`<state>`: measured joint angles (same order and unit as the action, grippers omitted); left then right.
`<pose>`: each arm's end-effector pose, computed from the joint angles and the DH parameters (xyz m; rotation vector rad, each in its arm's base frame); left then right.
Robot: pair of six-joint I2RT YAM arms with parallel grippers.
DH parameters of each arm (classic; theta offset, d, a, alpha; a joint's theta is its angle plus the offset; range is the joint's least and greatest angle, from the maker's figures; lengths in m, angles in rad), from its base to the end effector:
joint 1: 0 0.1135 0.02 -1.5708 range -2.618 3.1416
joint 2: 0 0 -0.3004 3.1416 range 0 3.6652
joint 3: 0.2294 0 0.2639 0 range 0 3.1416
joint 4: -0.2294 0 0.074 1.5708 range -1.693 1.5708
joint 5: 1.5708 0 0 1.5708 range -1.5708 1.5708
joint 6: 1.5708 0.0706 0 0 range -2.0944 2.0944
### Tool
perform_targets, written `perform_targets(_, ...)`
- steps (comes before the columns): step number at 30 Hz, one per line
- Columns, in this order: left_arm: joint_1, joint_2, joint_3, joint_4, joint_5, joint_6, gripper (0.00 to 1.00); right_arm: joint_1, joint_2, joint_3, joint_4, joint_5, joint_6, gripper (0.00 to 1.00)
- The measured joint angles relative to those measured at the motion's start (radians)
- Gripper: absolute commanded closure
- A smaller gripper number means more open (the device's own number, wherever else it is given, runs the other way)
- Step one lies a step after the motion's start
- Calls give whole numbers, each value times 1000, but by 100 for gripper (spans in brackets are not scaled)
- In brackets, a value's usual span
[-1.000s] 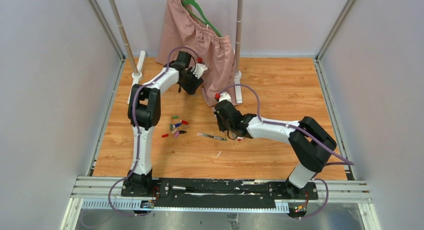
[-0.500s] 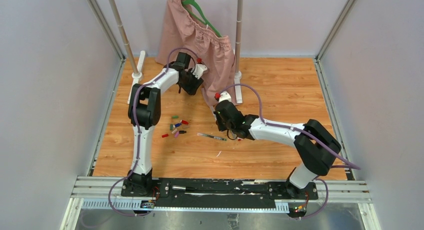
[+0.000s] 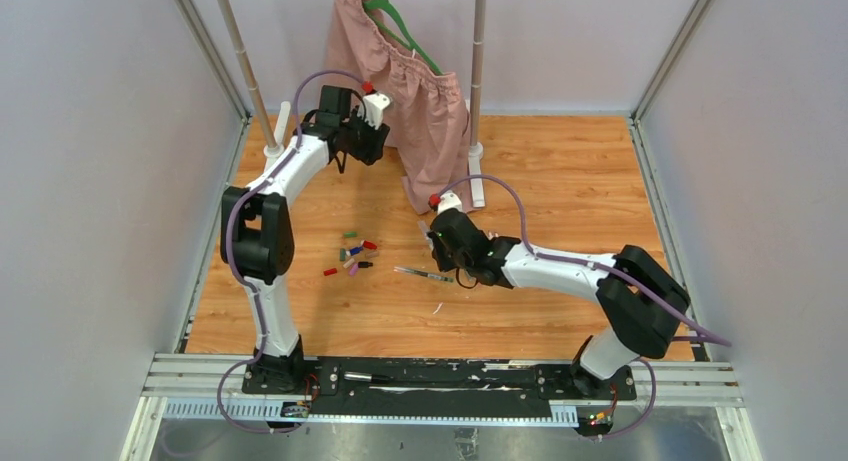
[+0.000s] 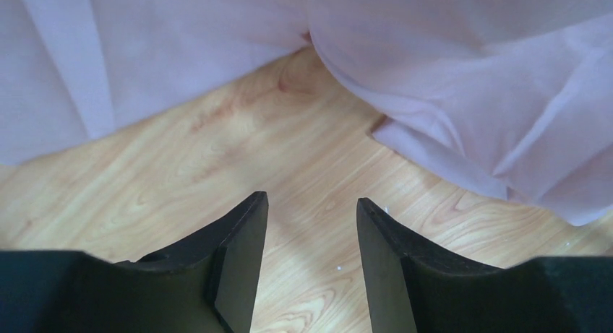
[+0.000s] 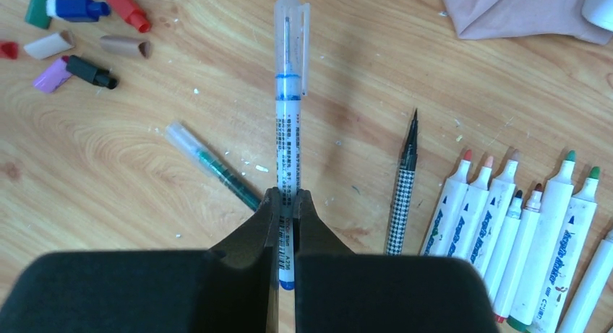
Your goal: Open the pen caps
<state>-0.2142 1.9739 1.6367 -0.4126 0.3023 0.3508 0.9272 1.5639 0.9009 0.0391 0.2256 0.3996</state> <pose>0.4877 -0.1276 0.2651 0.7841 2.1568 -0.2800 0.2367 0.2892 0.2196 -0.4541 2.1748 0.5018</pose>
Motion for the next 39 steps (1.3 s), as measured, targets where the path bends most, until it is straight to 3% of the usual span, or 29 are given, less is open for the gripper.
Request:
perform_targets(4,1,-32,-6,-2,43,48,46,9,-42,-10,-18,-42,-2,100)
perform_targets(8,8,-129,-148,-76,117,207,42,8,-116,-7,-64,-150,-9,100)
perform_targets(11,17,-267,-296,-190,164,370,38,1,-151,17,-118,-263,-14,100)
perform_targets(17,16,-575,-442,-404,252,703,26,-45,-158,79,-209,-507,-29,100)
perform_targets(24,-161,-850,-565,-494,259,1013,26,-59,-84,231,-264,-747,-22,100)
perform_targets(29,-243,-910,-631,-525,217,1135,30,-59,-37,280,-275,-846,9,100)
perform_targets(39,-305,-933,-650,-532,134,1225,55,-59,8,288,-270,-930,65,100)
